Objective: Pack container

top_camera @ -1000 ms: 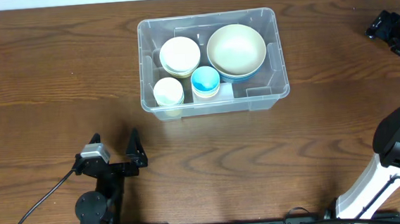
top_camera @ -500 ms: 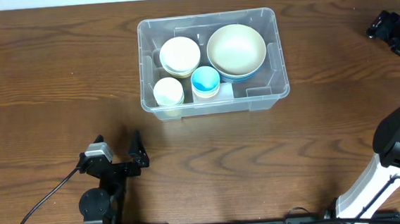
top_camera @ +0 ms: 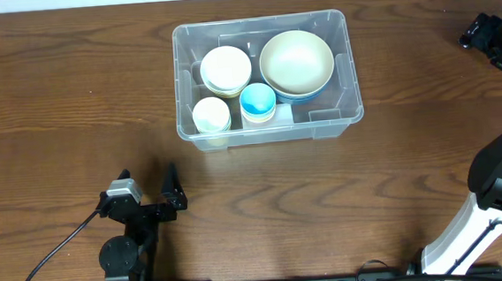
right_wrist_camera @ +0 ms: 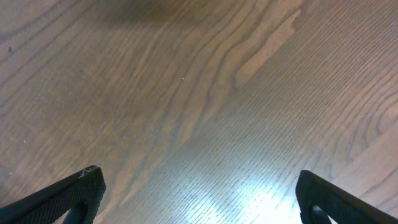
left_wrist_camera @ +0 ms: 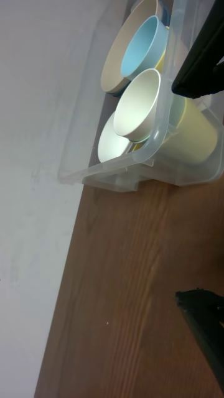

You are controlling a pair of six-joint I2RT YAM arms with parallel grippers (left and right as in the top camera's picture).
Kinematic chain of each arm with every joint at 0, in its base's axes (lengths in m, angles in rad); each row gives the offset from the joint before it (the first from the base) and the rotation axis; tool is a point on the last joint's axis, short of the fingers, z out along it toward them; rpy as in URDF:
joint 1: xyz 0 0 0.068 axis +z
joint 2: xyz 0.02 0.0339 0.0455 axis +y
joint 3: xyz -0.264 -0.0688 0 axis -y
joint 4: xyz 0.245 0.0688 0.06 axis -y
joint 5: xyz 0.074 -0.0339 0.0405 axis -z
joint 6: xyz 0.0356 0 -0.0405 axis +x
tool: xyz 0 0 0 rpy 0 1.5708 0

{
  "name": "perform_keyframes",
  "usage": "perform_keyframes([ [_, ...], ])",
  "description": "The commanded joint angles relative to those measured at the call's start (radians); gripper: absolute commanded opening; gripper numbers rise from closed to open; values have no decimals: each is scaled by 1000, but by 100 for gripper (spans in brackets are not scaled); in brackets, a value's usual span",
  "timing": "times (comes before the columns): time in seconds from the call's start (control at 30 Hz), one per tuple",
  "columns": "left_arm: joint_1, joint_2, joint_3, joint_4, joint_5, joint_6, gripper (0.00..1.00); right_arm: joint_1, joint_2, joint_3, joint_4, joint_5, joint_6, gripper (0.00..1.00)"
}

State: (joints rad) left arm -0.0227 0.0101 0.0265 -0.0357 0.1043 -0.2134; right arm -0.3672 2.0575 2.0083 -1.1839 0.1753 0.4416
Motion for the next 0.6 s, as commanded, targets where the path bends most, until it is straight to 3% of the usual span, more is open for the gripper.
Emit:
perform_keyframes([
  [0.0, -1, -6, -22, -26, 8, 1, 98, 7, -15, 3, 2, 8, 18, 99],
  [0.33, -1, -6, -22, -26, 8, 2, 98, 51, -16, 3, 2, 8, 18, 99],
  [0.57, -1, -6, -22, -26, 8, 2, 98, 303, -67, 3, 2, 8, 18, 99],
])
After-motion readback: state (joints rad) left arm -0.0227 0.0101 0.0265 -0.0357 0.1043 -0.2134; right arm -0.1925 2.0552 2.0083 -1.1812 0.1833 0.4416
